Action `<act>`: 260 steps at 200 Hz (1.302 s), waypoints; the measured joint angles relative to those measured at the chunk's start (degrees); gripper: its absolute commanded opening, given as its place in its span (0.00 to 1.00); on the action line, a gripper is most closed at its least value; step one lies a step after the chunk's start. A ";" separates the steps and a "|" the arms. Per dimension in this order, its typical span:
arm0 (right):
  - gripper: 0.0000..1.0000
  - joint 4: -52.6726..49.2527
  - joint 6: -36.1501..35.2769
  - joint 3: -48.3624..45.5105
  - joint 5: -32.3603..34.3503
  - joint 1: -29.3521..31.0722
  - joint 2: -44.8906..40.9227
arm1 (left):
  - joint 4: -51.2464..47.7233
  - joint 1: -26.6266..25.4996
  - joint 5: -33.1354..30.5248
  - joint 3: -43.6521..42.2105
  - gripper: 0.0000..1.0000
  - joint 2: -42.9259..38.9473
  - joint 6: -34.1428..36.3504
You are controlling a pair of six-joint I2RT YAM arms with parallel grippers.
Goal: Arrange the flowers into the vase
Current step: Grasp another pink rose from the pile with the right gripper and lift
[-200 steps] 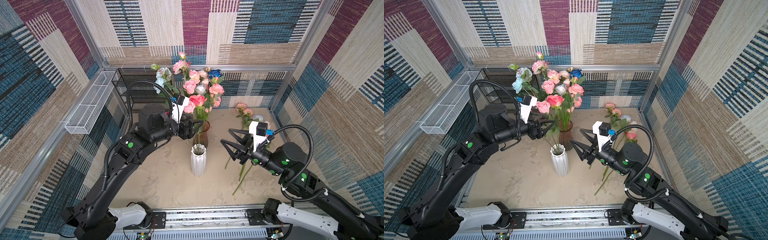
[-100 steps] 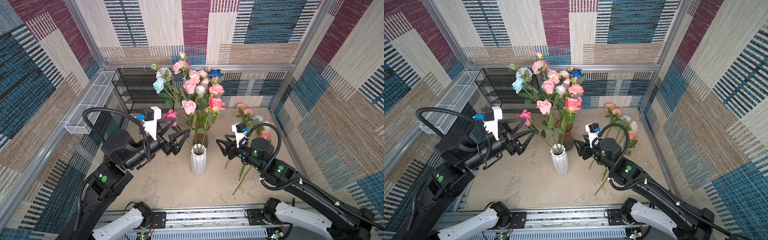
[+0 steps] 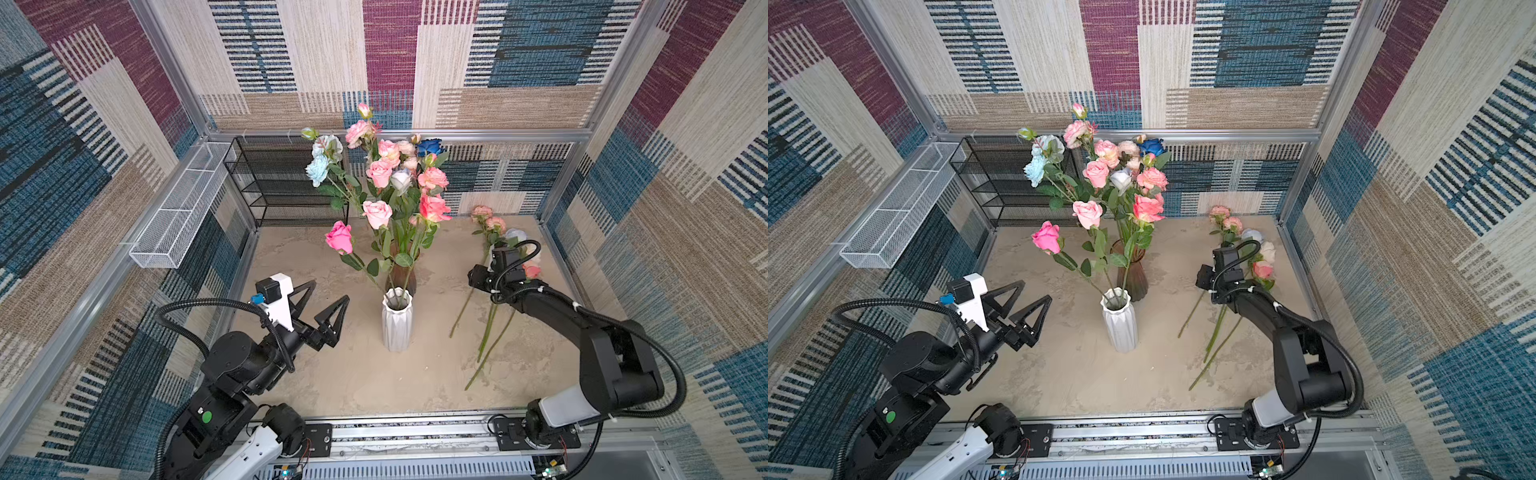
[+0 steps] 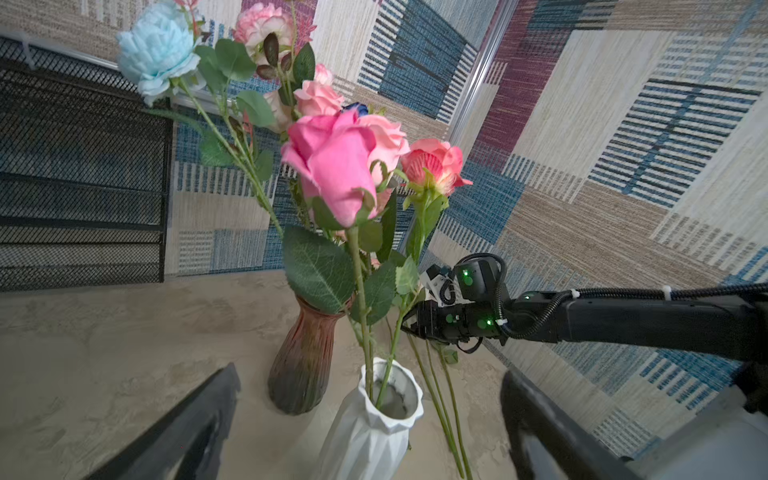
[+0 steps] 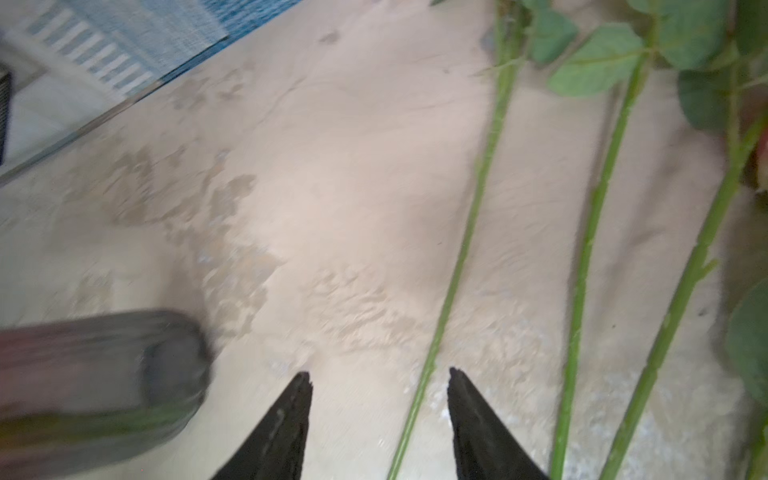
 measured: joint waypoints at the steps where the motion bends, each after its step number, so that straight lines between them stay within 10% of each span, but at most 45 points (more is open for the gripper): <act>1: 0.54 0.00 0.07 0.15 0.04 -0.07 0.24 | 0.00 0.00 0.00 -0.20 0.99 -0.15 -0.02; 73: 0.50 0.79 3.23 12.35 3.41 -4.02 19.65 | -1.18 0.00 -3.10 -5.27 0.99 -4.46 -2.71; 137: 0.09 2.32 4.02 13.18 4.22 -4.22 21.77 | -1.77 0.00 -4.33 -5.55 0.99 -4.50 -3.15; 260: 0.00 8.15 2.10 -3.93 -3.89 -3.58 -14.58 | -4.39 0.00 3.91 8.00 0.99 6.47 -1.22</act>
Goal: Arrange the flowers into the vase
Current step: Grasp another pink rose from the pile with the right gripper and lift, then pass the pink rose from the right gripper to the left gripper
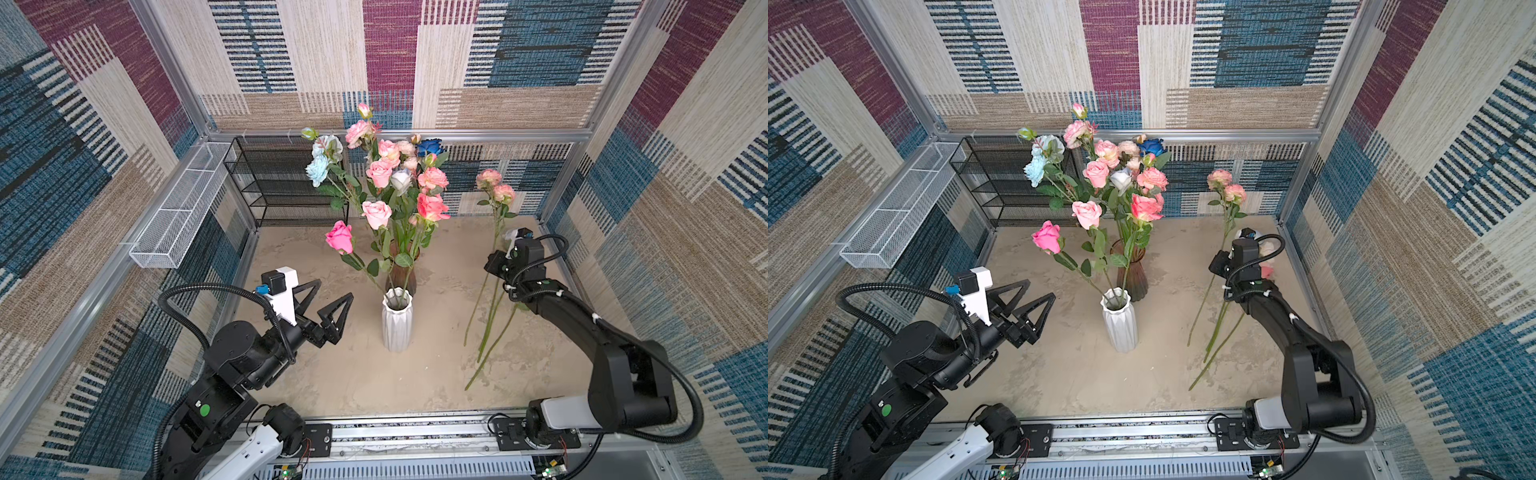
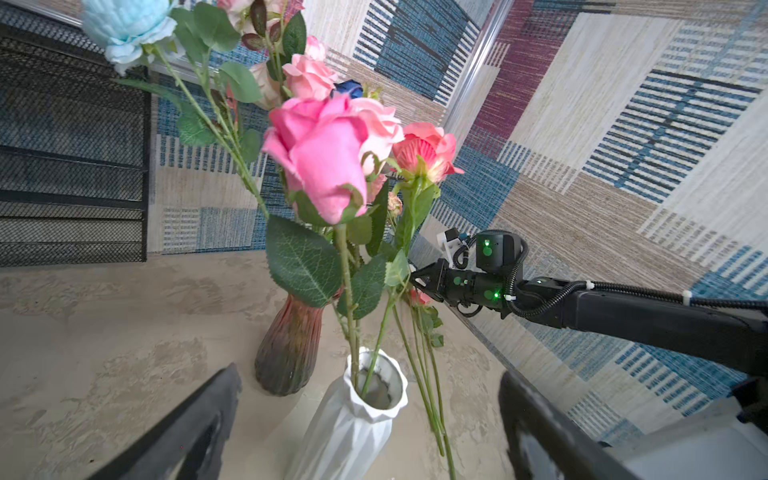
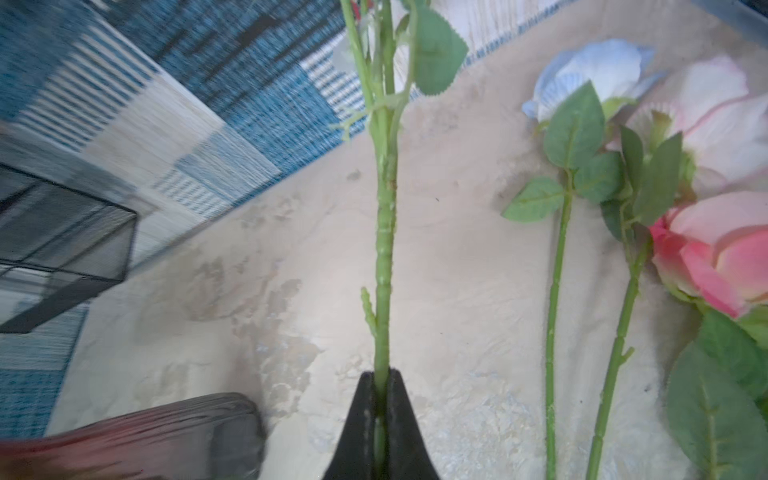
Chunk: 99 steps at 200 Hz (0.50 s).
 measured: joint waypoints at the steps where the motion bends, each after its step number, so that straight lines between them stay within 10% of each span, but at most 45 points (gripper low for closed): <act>1: 0.00 0.15 0.02 -0.28 -0.22 0.00 -0.70 | 0.00 0.00 0.13 0.13 0.99 0.11 0.02; 99: 0.00 20.33 2.78 -10.99 -20.46 2.19 -35.01 | 0.74 0.00 17.84 16.98 0.92 17.99 1.03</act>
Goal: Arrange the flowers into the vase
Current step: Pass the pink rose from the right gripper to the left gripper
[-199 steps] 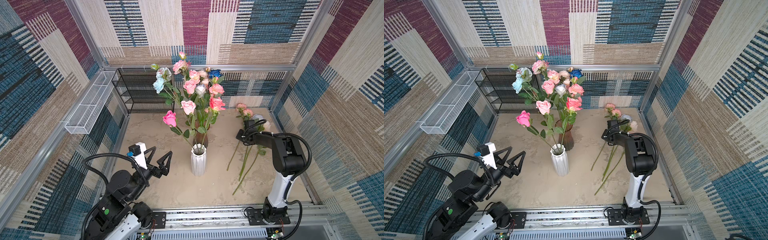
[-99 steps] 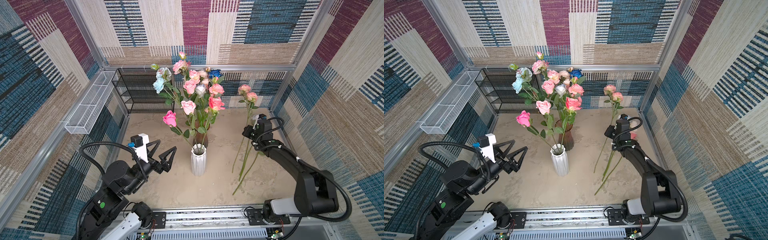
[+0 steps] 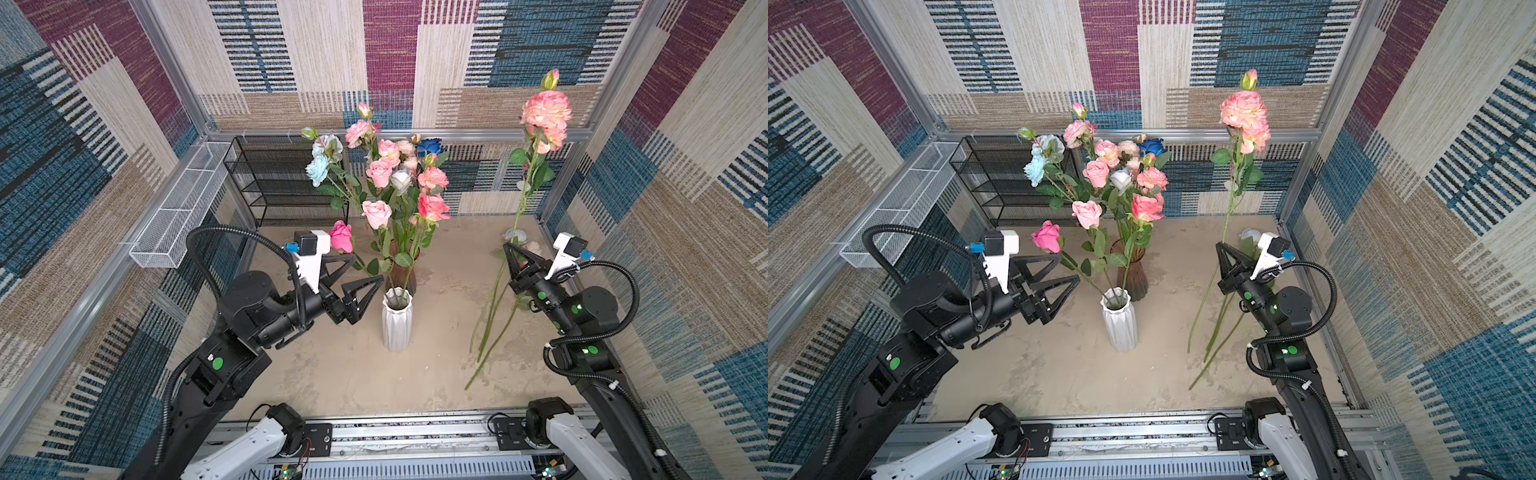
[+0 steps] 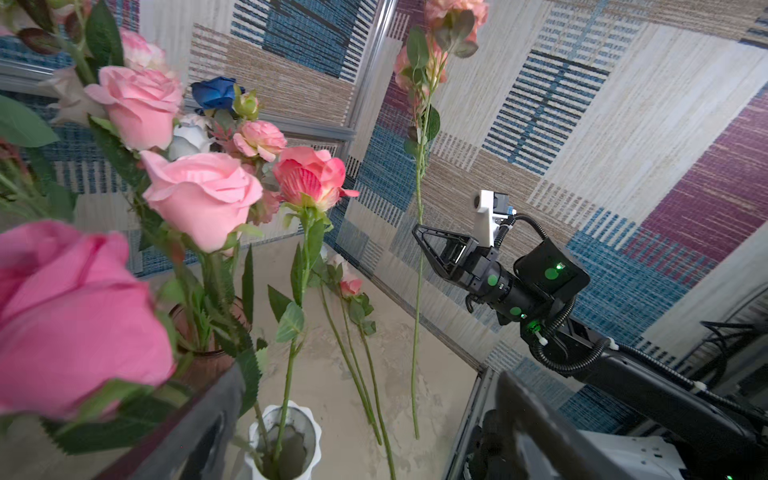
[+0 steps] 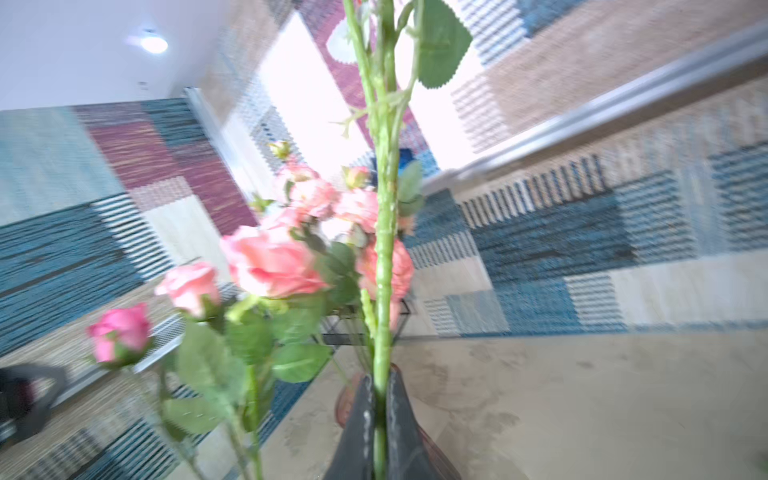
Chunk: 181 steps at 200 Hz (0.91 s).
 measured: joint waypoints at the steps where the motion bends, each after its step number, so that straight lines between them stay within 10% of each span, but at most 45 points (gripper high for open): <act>1: 0.00 0.22 0.04 0.15 -0.50 0.09 0.02 | 0.07 0.00 0.17 0.17 0.91 0.15 0.00; 57: 0.00 -0.42 -4.85 11.02 -11.78 16.44 4.83 | 3.65 0.00 12.07 9.97 0.80 10.51 -1.29; 181: 0.00 -4.00 -10.56 19.87 -10.47 35.87 16.13 | 9.64 0.02 21.94 12.94 0.43 16.31 -4.24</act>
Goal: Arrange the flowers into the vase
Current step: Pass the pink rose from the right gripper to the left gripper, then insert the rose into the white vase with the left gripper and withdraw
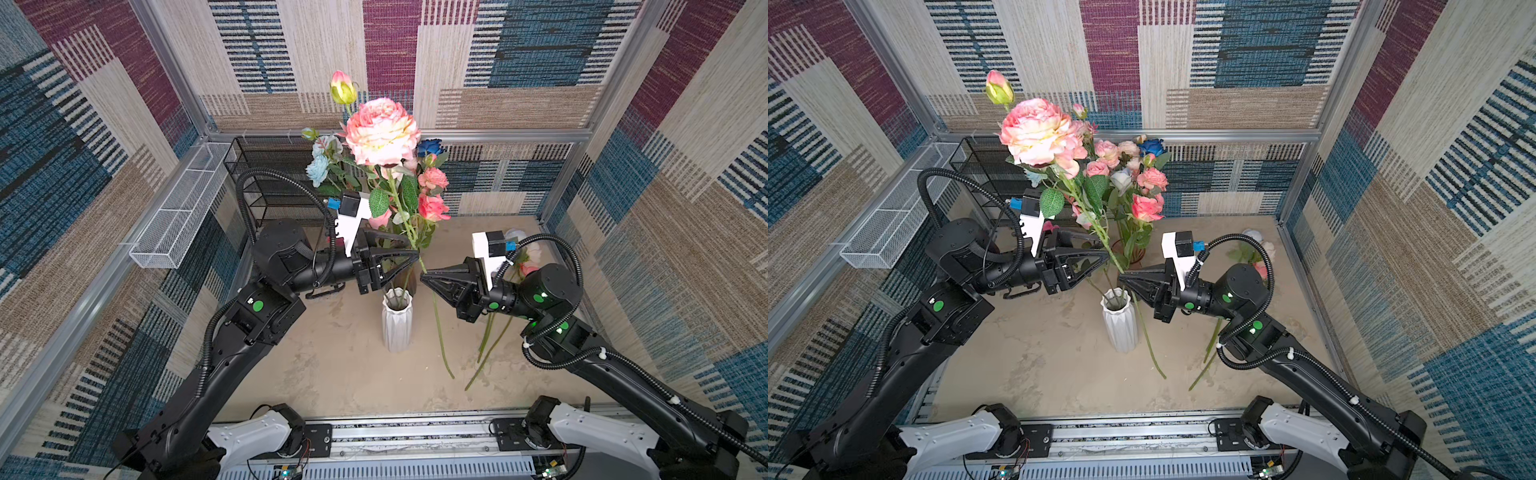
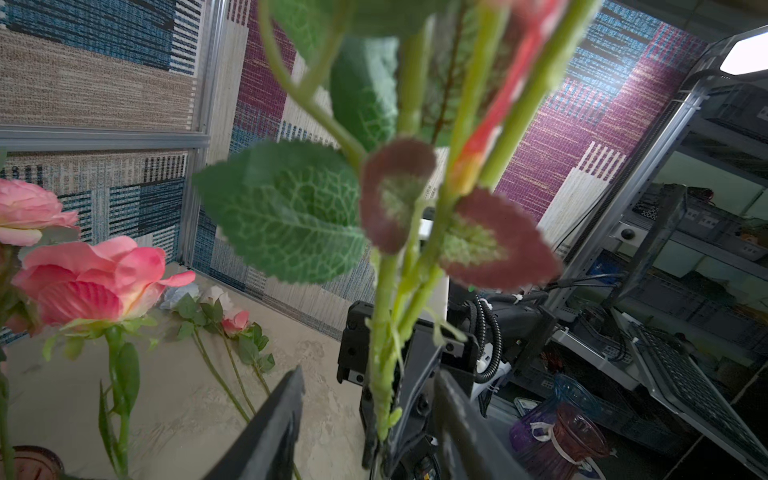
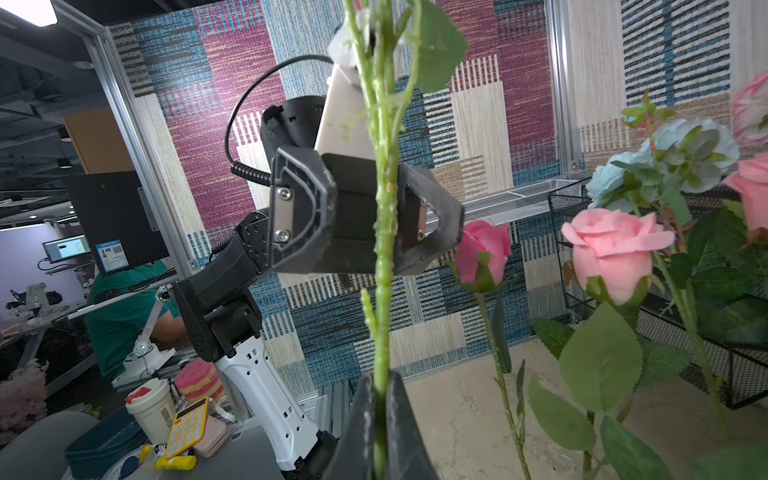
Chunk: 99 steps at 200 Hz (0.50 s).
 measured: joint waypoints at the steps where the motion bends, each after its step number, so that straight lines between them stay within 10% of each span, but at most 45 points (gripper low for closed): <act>1: 0.00 -0.02 -0.04 0.04 0.00 0.04 0.07 | 0.02 0.00 0.00 0.00 0.43 0.02 0.00; 38: 0.00 -0.87 -0.83 1.01 0.87 1.16 2.10 | 0.66 0.00 0.83 0.09 0.11 0.17 -1.14; 75: 0.54 -1.86 -1.66 1.01 2.95 1.36 1.77 | -0.59 0.04 0.07 1.81 0.00 0.26 -0.98; 99: 0.62 -4.61 -2.86 0.66 5.51 1.31 0.20 | -4.79 0.09 -1.29 5.86 0.00 0.46 1.70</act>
